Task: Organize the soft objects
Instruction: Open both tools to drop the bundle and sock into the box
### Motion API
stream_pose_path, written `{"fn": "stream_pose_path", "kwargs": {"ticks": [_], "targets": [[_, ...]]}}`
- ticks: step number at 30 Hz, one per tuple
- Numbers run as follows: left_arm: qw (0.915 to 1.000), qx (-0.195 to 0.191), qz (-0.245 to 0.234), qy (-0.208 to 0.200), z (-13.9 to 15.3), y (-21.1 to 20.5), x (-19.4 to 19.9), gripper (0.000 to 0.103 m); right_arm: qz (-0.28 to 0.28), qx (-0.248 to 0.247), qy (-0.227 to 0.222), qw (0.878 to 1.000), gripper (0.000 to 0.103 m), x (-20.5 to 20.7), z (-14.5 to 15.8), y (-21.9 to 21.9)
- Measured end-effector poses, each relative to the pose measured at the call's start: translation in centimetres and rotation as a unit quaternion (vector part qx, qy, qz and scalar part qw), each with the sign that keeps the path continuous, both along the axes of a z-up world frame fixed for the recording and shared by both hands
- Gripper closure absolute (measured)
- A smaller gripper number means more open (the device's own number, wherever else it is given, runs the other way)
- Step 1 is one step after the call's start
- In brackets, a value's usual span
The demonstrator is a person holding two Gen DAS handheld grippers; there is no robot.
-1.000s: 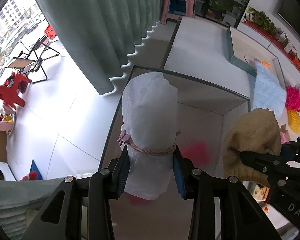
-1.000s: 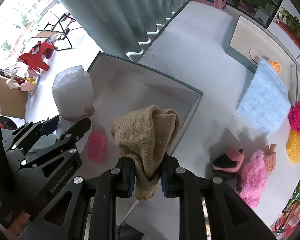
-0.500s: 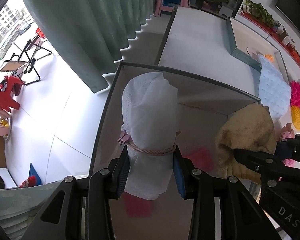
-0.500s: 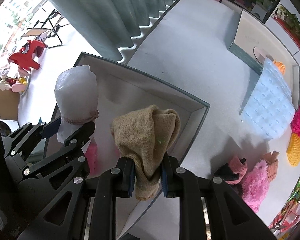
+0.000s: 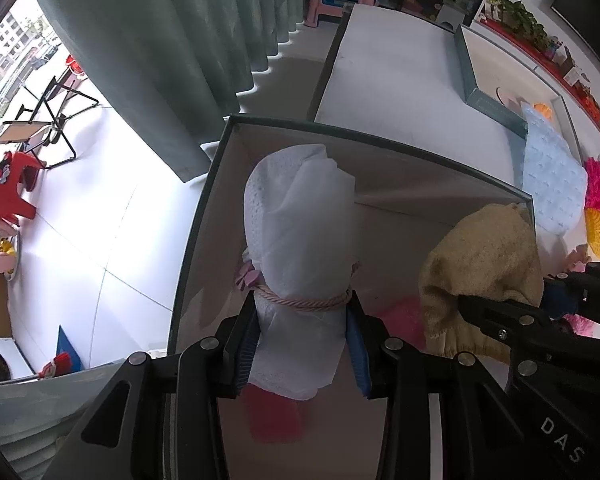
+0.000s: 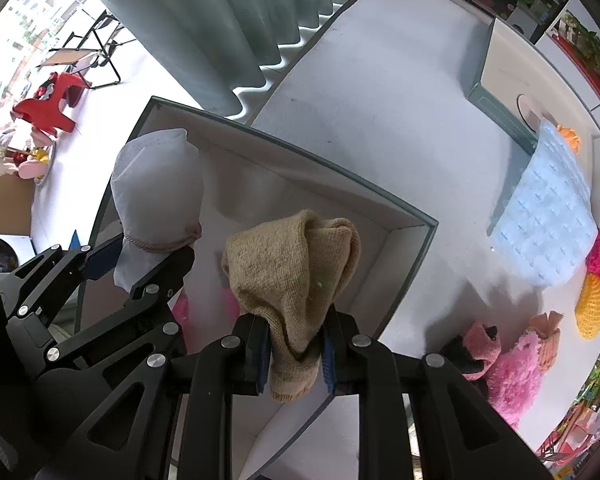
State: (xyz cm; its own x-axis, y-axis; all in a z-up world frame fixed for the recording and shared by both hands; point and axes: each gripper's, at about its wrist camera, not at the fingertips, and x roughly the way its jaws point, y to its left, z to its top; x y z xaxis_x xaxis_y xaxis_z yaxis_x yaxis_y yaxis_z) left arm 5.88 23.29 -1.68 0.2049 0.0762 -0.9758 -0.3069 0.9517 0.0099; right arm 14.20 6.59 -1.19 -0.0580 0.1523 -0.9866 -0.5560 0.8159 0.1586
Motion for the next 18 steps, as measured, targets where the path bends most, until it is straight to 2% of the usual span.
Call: {"fn": "stream_pose_path", "kwargs": {"ticks": [3,4,5,6,7,9,12,13,14,15,16,18], "targets": [[1.0000,0.001,0.005,-0.004,-0.2,0.2,-0.1,0.052,0.002,-0.003,-0.001,1.000,0.081,-0.1,-0.1,0.2],[0.9999,0.005,0.011,-0.002,-0.3,0.5,-0.2,0.041,0.003,-0.005,0.000,1.000,0.079,0.0,-0.2,0.1],[0.9998,0.007,0.019,0.002,-0.4,0.8,-0.3,0.030,0.000,-0.009,-0.001,1.000,0.073,0.0,-0.2,0.0],[0.9996,0.001,0.028,0.005,-0.6,1.2,-0.5,0.029,-0.003,-0.014,-0.006,1.000,0.061,0.2,-0.2,-0.2],[0.9992,-0.023,0.034,0.004,-0.7,1.6,-0.6,0.029,-0.009,-0.019,-0.013,1.000,0.054,0.3,-0.2,-0.5],[0.9985,-0.035,0.040,0.003,-0.8,1.8,-0.9,0.029,-0.022,0.007,-0.001,1.000,0.043,0.7,-0.1,-1.2],[0.9985,-0.035,0.042,0.006,-0.7,1.6,-1.1,0.029,-0.031,0.023,0.001,0.999,0.037,0.7,0.4,-1.5],[0.9984,-0.040,0.041,0.005,-0.7,1.6,-1.2,0.019,-0.029,0.026,-0.005,0.999,0.035,0.6,0.7,-1.5],[0.9981,-0.049,0.037,0.002,-0.5,1.2,-1.3,0.005,-0.028,0.033,-0.009,0.999,0.028,0.5,1.1,-1.6],[0.9984,-0.044,0.034,-0.001,-0.2,0.7,-1.3,0.000,-0.029,0.046,-0.008,0.998,0.010,0.4,1.4,-1.7],[0.9993,-0.020,0.029,-0.008,0.5,0.2,-1.5,0.000,-0.032,0.049,-0.013,0.998,0.001,0.2,1.9,-1.7],[0.9995,-0.013,0.021,-0.017,1.3,-0.4,-1.8,0.000,-0.030,0.048,-0.029,0.998,0.000,0.0,2.8,-1.6]]}}
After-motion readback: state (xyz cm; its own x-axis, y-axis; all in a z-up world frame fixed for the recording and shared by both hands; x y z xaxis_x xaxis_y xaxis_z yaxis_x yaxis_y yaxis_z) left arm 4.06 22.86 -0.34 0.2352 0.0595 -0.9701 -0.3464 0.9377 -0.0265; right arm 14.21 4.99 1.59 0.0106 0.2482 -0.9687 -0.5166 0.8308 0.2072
